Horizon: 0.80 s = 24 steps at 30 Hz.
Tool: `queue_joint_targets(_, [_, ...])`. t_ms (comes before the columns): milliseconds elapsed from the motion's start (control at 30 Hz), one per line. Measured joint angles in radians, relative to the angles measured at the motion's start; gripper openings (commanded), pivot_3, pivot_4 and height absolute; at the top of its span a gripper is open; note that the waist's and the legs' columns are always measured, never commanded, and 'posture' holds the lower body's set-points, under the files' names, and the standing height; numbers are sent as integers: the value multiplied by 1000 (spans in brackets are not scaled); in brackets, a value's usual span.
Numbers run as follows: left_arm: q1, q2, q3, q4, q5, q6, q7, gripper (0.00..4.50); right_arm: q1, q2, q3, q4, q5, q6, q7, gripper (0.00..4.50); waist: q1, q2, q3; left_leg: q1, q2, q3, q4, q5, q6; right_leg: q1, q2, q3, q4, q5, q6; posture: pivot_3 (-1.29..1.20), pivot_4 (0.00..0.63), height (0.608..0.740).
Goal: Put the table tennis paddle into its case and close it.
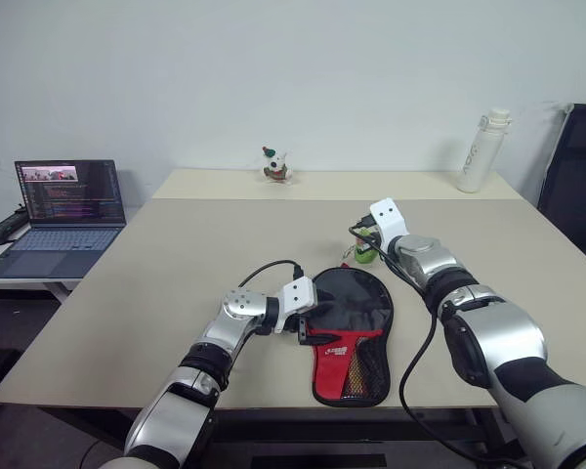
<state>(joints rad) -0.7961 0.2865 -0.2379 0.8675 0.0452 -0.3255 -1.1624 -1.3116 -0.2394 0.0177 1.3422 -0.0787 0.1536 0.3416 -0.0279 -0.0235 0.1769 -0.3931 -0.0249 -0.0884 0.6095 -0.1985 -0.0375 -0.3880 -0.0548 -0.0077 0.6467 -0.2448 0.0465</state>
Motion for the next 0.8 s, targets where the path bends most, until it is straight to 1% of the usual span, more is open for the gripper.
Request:
queue_joint_targets(233, [-5, -9, 0, 7, 0, 11, 4, 4500, 27, -71, 0, -1, -7, 9, 32, 6, 4, 0, 0, -1, 0, 0, 0, 0, 0, 0, -1, 0, -1, 0, 0, 0, 150, 740])
queue_joint_targets(333, [-14, -14, 0, 21, 0, 11, 2, 4500, 61, -115, 1, -15, -7, 17, 85, 6, 6, 1, -1, -1, -1, 0, 0, 0, 0, 1, -1, 0, -1, 0, 0, 0, 150, 740])
queue_joint_targets(433, [-30, -21, 0, 39, 0, 11, -3, 4500, 103, -160, 4, -71, -7, 45, 156, 6, 8, 2, -1, -1, -2, 0, 1, 0, 0, 1, -1, 0, -1, 0, 0, 0, 150, 740])
queue_joint_targets(567, [-48, -37, 0, 72, -1, 10, -7, 4500, 229, -215, 7, -298, 5, 155, 264, 6, 13, 3, -2, -1, -2, -1, 1, 0, 0, 1, -1, -1, -1, 0, 0, 0, 150, 740])
queue_joint_targets(633, [-54, -45, 0, 81, 0, 14, -9, 4500, 321, -243, 6, -468, 24, 245, 301, 6, 18, 5, -3, -2, -2, -2, 2, 0, 0, 1, -2, -2, -1, 0, 1, 0, 150, 740])
queue_joint_targets(667, [-57, -51, 0, 84, 0, 18, -9, 4500, 400, -270, 4, -614, 37, 317, 325, 6, 26, 5, -3, -4, -1, -4, 2, 0, 0, 0, -2, -3, -2, 0, 1, 0, 150, 740])
queue_joint_targets(700, [-56, -53, 1, 85, -3, 18, -11, 4500, 444, -282, 4, -692, 49, 365, 340, 6, 27, 6, -3, -5, -2, -4, 2, 0, 0, 0, -2, -3, -2, -1, 1, 0, 150, 740])
queue_joint_targets(800, [-64, -60, 1, 93, -3, 22, -20, 4500, 617, -349, 1, -1015, 102, 564, 386, 6, 31, 8, -5, -7, -3, -5, 2, 0, 0, -1, -2, -4, -3, -1, 2, 0, 150, 740])
